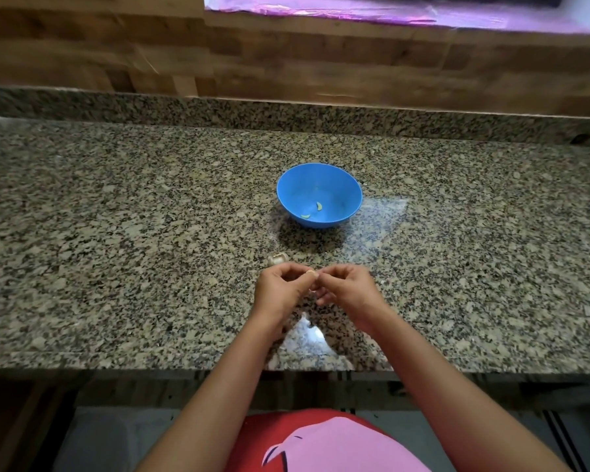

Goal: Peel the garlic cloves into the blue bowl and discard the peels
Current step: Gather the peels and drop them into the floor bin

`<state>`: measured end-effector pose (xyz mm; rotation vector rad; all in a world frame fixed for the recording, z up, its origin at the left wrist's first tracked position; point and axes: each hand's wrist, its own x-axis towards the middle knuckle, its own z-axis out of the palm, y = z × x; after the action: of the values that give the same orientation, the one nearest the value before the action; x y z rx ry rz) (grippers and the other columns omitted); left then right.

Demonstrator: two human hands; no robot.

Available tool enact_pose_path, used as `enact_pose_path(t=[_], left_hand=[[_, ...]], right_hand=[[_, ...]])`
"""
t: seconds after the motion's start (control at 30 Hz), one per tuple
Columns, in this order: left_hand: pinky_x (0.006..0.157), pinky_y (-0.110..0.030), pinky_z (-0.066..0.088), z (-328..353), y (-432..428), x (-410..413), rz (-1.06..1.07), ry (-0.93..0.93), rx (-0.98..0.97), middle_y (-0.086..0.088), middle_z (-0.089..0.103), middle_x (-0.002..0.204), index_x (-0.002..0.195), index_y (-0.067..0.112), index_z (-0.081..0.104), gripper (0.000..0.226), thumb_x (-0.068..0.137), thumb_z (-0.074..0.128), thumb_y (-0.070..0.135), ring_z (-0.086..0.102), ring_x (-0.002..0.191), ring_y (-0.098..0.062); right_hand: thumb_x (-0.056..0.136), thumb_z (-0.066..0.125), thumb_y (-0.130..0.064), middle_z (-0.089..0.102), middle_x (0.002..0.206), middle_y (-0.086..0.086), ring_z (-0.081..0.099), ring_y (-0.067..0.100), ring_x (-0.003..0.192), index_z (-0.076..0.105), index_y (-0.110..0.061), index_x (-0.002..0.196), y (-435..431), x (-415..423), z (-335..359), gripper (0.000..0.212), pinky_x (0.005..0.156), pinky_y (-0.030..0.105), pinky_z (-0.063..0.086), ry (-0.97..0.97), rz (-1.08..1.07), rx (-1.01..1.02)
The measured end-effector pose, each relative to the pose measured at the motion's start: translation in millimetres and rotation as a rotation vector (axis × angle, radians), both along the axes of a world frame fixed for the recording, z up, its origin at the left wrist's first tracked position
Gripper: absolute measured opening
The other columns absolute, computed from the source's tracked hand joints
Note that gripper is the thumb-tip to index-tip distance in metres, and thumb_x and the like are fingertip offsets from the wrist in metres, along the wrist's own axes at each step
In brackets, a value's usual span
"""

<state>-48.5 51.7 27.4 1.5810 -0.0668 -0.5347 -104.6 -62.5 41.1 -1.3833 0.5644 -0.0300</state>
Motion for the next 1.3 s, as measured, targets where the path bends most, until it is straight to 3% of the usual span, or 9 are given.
enact_pose_path(t=[0.1,0.17,0.3,0.43,0.53,0.83,1.07,1.17,1.3], left_hand=[[0.076,-0.034,0.056,4.2,4.6,5.0,-0.072,0.04,0.027,-0.01,0.068,0.076,0.077,0.006,0.068,0.005,0.079,0.069,0.001,0.062,0.071,-0.019],[0.069,-0.028,0.055,5.7,5.7,7.0,-0.073,0.083,0.016,-0.007,0.066,0.071,0.073,0.006,0.065,0.011,0.08,0.066,-0.002,0.061,0.067,-0.017],[0.063,-0.021,0.055,5.4,9.3,10.9,-0.028,0.148,-0.001,-0.008,0.069,0.079,0.081,0.004,0.066,0.005,0.084,0.064,0.001,0.064,0.069,-0.016],[0.072,-0.028,0.055,5.9,14.7,10.2,-0.031,0.071,-0.009,-0.012,0.07,0.089,0.086,0.006,0.069,0.006,0.083,0.066,0.003,0.063,0.077,-0.019],[0.073,-0.032,0.055,6.8,13.6,5.6,-0.003,-0.025,0.004,-0.009,0.069,0.083,0.084,0.008,0.069,0.004,0.08,0.07,0.007,0.061,0.071,-0.015],[0.068,-0.03,0.057,-0.3,7.1,3.1,0.08,-0.171,0.092,-0.006,0.07,0.078,0.08,0.012,0.07,0.001,0.08,0.07,0.011,0.065,0.072,-0.016],[0.078,-0.037,0.057,0.4,7.6,7.3,0.045,-0.036,0.038,-0.013,0.07,0.088,0.08,0.008,0.07,0.004,0.081,0.069,0.004,0.065,0.08,-0.024],[0.074,-0.028,0.057,3.0,11.9,12.4,-0.032,0.099,-0.084,-0.012,0.07,0.088,0.088,0.003,0.069,0.007,0.083,0.065,0.0,0.065,0.077,-0.02],[0.077,-0.026,0.057,3.9,23.3,17.3,-0.195,0.074,-0.081,-0.013,0.071,0.099,0.101,0.001,0.069,0.018,0.085,0.062,0.002,0.066,0.084,-0.018]], right_hand=[[0.088,0.054,0.008,0.061,0.064,0.011,0.058,0.012,0.05,0.061,0.007,0.077,-0.6,1.9,0.2,0.013,0.05,0.02,0.052,0.048,0.027,0.079],[0.087,0.054,0.008,0.061,0.065,0.013,0.057,0.012,0.049,0.061,0.007,0.076,2.8,3.6,-1.0,0.012,0.048,0.02,0.051,0.061,0.015,0.101],[0.085,0.061,0.004,0.062,0.07,0.015,0.057,0.013,0.051,0.063,0.003,0.078,9.8,6.4,-5.3,0.007,0.047,0.02,0.05,0.048,-0.016,0.069],[0.086,0.059,0.005,0.063,0.07,0.014,0.058,0.015,0.053,0.063,0.007,0.085,3.7,9.7,3.6,0.005,0.05,0.021,0.052,0.068,0.03,0.14],[0.086,0.059,0.003,0.063,0.067,0.013,0.057,0.017,0.054,0.064,0.009,0.085,0.0,11.8,12.3,0.007,0.051,0.02,0.052,0.079,0.065,0.145],[0.086,0.06,0.005,0.061,0.062,0.01,0.056,0.013,0.048,0.065,0.006,0.08,11.5,12.6,8.9,0.007,0.048,0.02,0.051,0.028,0.008,-0.04],[0.087,0.059,0.003,0.062,0.057,0.003,0.055,0.011,0.047,0.062,-0.002,0.071,7.6,12.3,10.6,0.018,0.048,0.02,0.049,0.022,0.118,-0.17],[0.087,0.059,0.002,0.062,0.065,0.011,0.057,0.014,0.051,0.062,0.005,0.08,3.1,10.7,8.9,0.008,0.049,0.02,0.052,0.011,0.104,-0.032],[0.081,0.064,0.002,0.062,0.071,0.012,0.06,0.016,0.055,0.061,0.009,0.085,-7.8,9.0,11.6,0.008,0.052,0.02,0.053,0.038,0.092,0.158]])
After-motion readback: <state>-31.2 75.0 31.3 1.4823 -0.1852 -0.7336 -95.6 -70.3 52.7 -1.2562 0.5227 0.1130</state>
